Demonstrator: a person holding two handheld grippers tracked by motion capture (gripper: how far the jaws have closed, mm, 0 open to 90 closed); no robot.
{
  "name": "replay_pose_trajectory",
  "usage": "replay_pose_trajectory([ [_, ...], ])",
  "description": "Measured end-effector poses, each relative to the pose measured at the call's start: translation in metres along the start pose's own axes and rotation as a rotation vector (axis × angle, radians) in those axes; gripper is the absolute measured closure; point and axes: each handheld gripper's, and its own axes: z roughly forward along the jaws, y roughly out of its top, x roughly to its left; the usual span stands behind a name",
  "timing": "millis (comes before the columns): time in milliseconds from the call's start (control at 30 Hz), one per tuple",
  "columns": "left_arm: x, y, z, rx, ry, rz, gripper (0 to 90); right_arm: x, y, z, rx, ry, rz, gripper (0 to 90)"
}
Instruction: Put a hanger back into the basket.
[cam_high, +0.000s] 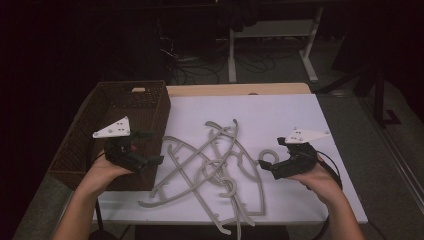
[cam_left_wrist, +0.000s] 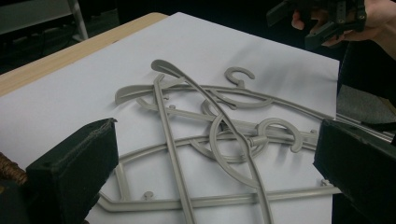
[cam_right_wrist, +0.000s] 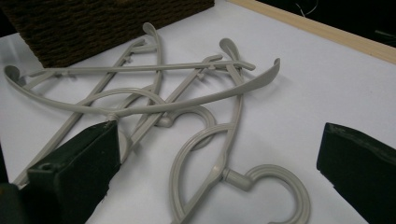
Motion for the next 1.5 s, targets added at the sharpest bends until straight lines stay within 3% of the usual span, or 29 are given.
replay_pose_trajectory([
  [367, 0.001, -0.002, 0.002, 0.023, 0.000, -0.005, 0.0, -0.001, 0.001, -0.001, 0.012, 0.001, -0.005, 0.0],
  [700, -0.013, 0.003, 0.015, 0.042, -0.030, 0.003, 0.0, -0.010, -0.006, -0.002, 0.031, -0.034, 0.023, 0.0],
  [833, -0.025, 0.005, 0.030, 0.063, -0.061, 0.018, 0.0, -0.013, -0.015, 0.002, 0.058, -0.043, 0.024, 0.0],
  [967, -0.035, 0.008, 0.039, 0.094, -0.045, 0.048, 0.0, -0.013, -0.019, 0.003, 0.056, -0.039, 0.024, 0.0],
  [1033, -0.046, 0.008, 0.048, 0.110, -0.061, 0.058, 0.0, -0.014, -0.022, 0.005, 0.064, -0.037, 0.028, 0.0],
  [1167, -0.055, 0.006, 0.060, 0.135, -0.078, 0.068, 0.0, -0.015, -0.024, 0.006, 0.069, -0.036, 0.032, 0.0],
  [1267, -0.064, -0.003, 0.079, 0.192, -0.085, 0.073, 0.0, -0.016, -0.024, 0.007, 0.066, -0.035, 0.031, 0.0],
  [1500, -0.064, -0.025, 0.103, 0.266, -0.080, 0.037, 0.0, -0.016, -0.024, 0.007, 0.065, -0.028, 0.028, 0.0],
])
